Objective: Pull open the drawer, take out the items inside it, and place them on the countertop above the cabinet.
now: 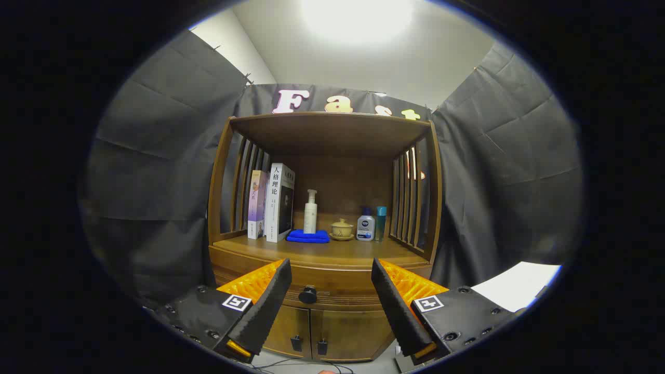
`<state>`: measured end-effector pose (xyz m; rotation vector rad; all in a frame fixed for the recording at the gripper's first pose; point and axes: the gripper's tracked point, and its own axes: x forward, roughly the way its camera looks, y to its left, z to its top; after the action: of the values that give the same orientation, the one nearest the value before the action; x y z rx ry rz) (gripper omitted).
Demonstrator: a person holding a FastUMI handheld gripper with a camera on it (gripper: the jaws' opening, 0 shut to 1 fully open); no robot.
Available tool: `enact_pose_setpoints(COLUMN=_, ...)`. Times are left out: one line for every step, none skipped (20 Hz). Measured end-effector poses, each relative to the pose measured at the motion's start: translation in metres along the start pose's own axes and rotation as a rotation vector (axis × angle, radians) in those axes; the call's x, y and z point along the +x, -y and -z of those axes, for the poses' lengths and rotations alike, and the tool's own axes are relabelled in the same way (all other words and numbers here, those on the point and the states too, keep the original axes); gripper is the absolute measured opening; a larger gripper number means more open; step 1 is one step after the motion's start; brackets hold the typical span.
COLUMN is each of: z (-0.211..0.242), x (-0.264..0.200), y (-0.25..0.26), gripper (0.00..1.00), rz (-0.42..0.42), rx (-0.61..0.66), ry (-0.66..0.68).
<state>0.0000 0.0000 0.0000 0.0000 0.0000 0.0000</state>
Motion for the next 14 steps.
enact_pose_setpoints(z=0.001, x=0.000, y=-0.001, gripper=0.98, rz=-0.002, rx=0.001, ry=-0.003)
enact_pose_setpoints(z=0.001, x=-0.001, y=0.000, gripper=0.98, rz=-0.003, rx=0.004, ry=-0.002)
enact_pose_setpoints(z=0.001, x=-0.001, y=-0.001, gripper=0.98, rz=-0.003, rx=0.004, ry=-0.001)
enact_pose_setpoints(z=0.000, x=-0.001, y=0.000, gripper=0.98, rz=0.002, rx=0.003, ry=0.000)
enact_pose_setpoints(z=0.001, x=-0.001, y=0.002, gripper=0.98, rz=0.007, rx=0.004, ry=-0.002)
enact_pose_setpoints(z=0.001, x=0.000, y=0.003, gripper=0.98, rz=0.011, rx=0.004, ry=-0.002)
enact_pose_setpoints(z=0.001, x=0.000, y=0.005, gripper=0.98, rz=0.016, rx=0.004, ry=-0.003)
enact_pose_setpoints(z=0.001, x=0.000, y=0.007, gripper=0.98, rz=0.024, rx=0.002, ry=-0.003)
enact_pose_setpoints(z=0.002, x=0.001, y=0.009, gripper=0.98, rz=0.028, rx=0.004, ry=-0.005)
enact_pose_setpoints(z=0.001, x=0.001, y=0.010, gripper=0.98, rz=0.029, rx=0.009, ry=-0.009)
enact_pose_setpoints(z=0.002, x=0.001, y=0.010, gripper=0.98, rz=0.032, rx=0.014, ry=-0.010)
enact_pose_setpoints(z=0.001, x=0.000, y=0.012, gripper=0.98, rz=0.036, rx=0.018, ry=-0.009)
enact_pose_setpoints(z=0.001, x=0.001, y=0.013, gripper=0.98, rz=0.039, rx=0.021, ry=-0.008)
enact_pose_setpoints(z=0.001, x=0.001, y=0.015, gripper=0.98, rz=0.043, rx=0.024, ry=-0.008)
